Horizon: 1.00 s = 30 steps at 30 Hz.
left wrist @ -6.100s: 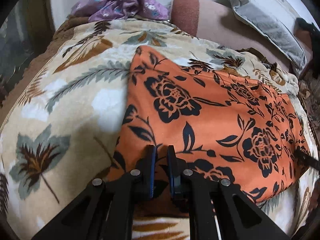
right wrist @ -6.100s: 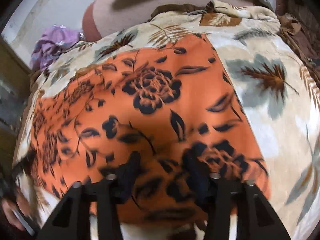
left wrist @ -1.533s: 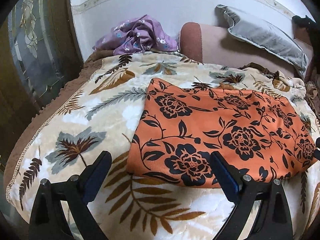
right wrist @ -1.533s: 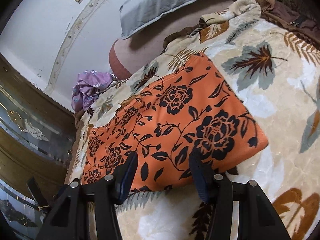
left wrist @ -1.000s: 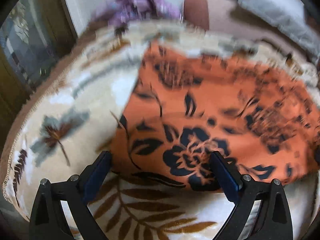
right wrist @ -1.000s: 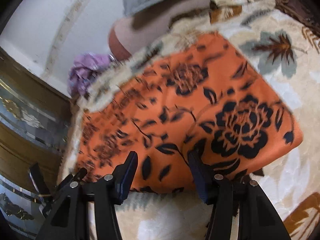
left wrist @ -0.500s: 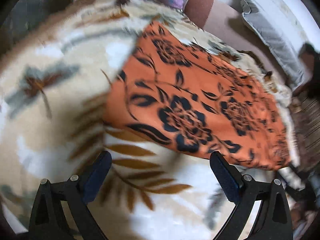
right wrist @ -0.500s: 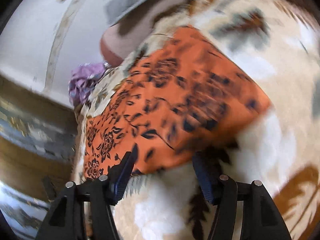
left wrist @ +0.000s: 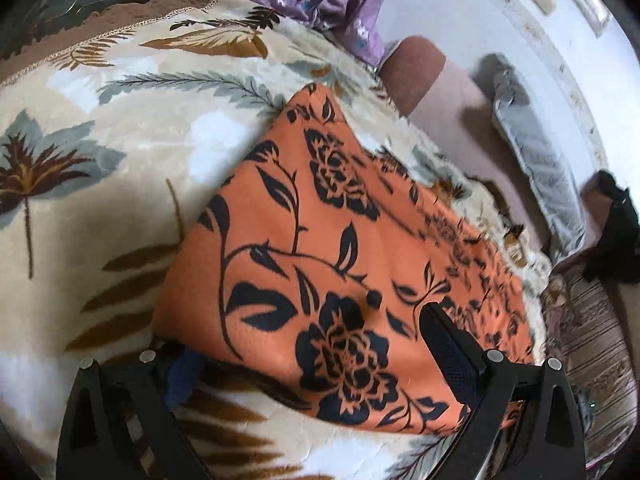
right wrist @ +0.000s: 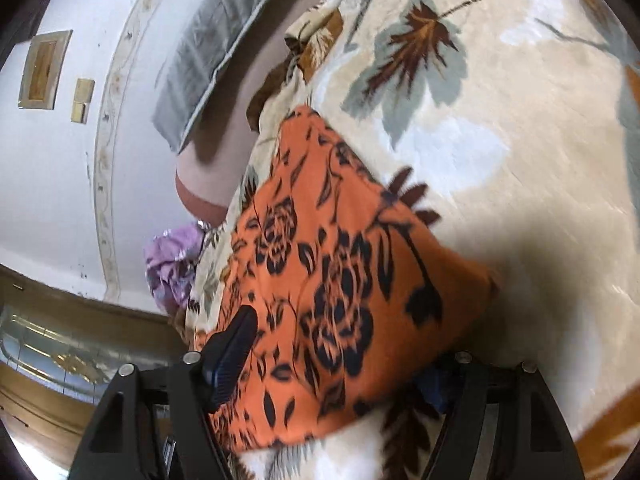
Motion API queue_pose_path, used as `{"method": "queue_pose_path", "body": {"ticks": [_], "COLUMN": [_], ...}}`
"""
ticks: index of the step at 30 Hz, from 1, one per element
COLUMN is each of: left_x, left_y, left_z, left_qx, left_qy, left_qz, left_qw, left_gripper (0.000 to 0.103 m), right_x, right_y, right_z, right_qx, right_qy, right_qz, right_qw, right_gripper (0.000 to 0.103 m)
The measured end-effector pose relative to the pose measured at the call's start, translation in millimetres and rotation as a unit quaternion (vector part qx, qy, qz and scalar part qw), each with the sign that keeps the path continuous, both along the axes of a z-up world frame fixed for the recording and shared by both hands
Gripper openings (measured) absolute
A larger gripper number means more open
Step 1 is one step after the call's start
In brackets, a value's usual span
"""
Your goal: Fold small clothes
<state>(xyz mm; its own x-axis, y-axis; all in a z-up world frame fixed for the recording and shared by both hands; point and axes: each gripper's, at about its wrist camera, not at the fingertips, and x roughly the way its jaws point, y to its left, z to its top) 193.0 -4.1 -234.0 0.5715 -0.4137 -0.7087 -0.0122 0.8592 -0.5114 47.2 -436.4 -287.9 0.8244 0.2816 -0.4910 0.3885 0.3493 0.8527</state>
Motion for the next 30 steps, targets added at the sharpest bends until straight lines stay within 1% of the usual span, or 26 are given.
{"method": "queue_pose_path", "body": {"ticks": [1,2,3,4,6,7,8,9,10,11,12,13,14,15,16,17,18,19,21,24,26,28,30], "left_x": [0.7,1.7,1.1,2.6,4.8,5.2,4.5,4.7,5.6,5.8,6.6,6.3,6.5,6.3,7.1,7.7,8.8,8.6,3.1,-10.0,-24.4,-41.2,-64.3], "left_y": [1.1,2.5,4.8,5.8,5.7,5.0,4.6,2.5,-0.4,-2.1,-5.3,-6.6,-7.5,-7.2,-5.8,-4.8,-1.9,-1.0,-2.1,-4.0,3.3,12.1,21.5], "left_z": [-0.2,0.1,0.5,-0.3,-4.3,-6.5,-7.5,-7.7,-7.8,-8.0,-7.3,-7.0,-6.8,-6.9,-6.4,-6.4,-5.1,-4.2,5.8,25.7,38.9,47.9,52.8], "left_qx": [-0.005,-0.005,-0.003,0.000,0.008,0.013,0.018,0.024,0.029,0.027,0.028,0.033,0.035,0.036,0.041,0.043,0.040,0.038,0.041,0.052,0.042,0.036,0.038], "left_qy": [-0.005,-0.011,-0.013,-0.015,-0.012,-0.012,-0.014,-0.016,-0.018,-0.021,-0.025,-0.027,-0.031,-0.034,-0.036,-0.036,-0.037,-0.037,-0.053,-0.076,-0.083,-0.081,-0.067], "left_qz": [0.001,0.005,0.006,0.007,0.007,0.008,0.009,0.007,0.005,0.000,-0.004,-0.003,-0.002,0.000,0.005,0.004,0.000,-0.001,-0.012,-0.031,-0.041,-0.043,-0.049], "left_qw": [1.0000,0.9999,0.9999,0.9999,0.9999,0.9998,0.9997,0.9996,0.9994,0.9994,0.9993,0.9991,0.9989,0.9988,0.9985,0.9984,0.9985,0.9986,0.9977,0.9952,0.9948,0.9951,0.9958], "left_gripper": [0.087,0.081,0.069,0.063,0.057,0.057,0.057,0.059,0.068,0.072,0.074,0.074,0.074,0.064,0.042,0.037,0.032,0.027,0.023,0.021,0.021,0.021,0.021], "right_x": [3.8,8.8,14.1,17.6,21.0,22.4,23.0,23.8,25.4,26.7,28.4,30.0,32.0,35.0,39.9,40.6,40.4,38.8,33.1,18.3,6.0,-10.7,-33.8], "right_y": [1.4,3.9,6.6,8.7,11.6,12.4,12.1,11.9,11.4,10.8,11.1,12.3,15.2,19.4,24.5,28.7,32.1,33.5,35.4,42.7,48.9,54.1,57.6], "right_z": [1.5,3.7,5.5,6.7,7.2,6.2,4.5,1.9,-0.2,-2.3,-3.2,-1.9,1.8,5.6,9.4,12.3,15.1,18.4,29.3,49.8,60.8,72.1,80.4], "right_qx": [-0.008,-0.017,-0.027,-0.038,-0.061,-0.065,-0.066,-0.062,-0.059,-0.055,-0.053,-0.056,-0.073,-0.098,-0.125,-0.151,-0.166,-0.173,-0.188,-0.219,-0.229,-0.234,-0.228], "right_qy": [-0.004,-0.008,-0.012,-0.014,-0.006,-0.002,0.000,0.004,0.007,0.011,0.013,0.012,0.005,0.004,0.009,0.013,0.012,0.008,-0.005,-0.026,-0.030,-0.028,-0.025], "right_qz": [0.004,0.011,0.021,0.028,0.034,0.034,0.035,0.037,0.038,0.035,0.031,0.032,0.036,0.042,0.048,0.052,0.052,0.051,0.046,0.045,0.047,0.052,0.054], "right_qw": [1.000,1.000,0.999,0.999,0.998,0.997,0.997,0.997,0.998,0.998,0.998,0.998,0.997,0.994,0.991,0.987,0.985,0.984,0.981,0.974,0.972,0.970,0.972], "right_gripper": [0.076,0.076,0.075,0.073,0.043,0.039,0.039,0.039,0.039,0.040,0.043,0.046,0.048,0.048,0.044,0.031,0.027,0.025,0.021,0.020,0.020,0.020,0.020]}}
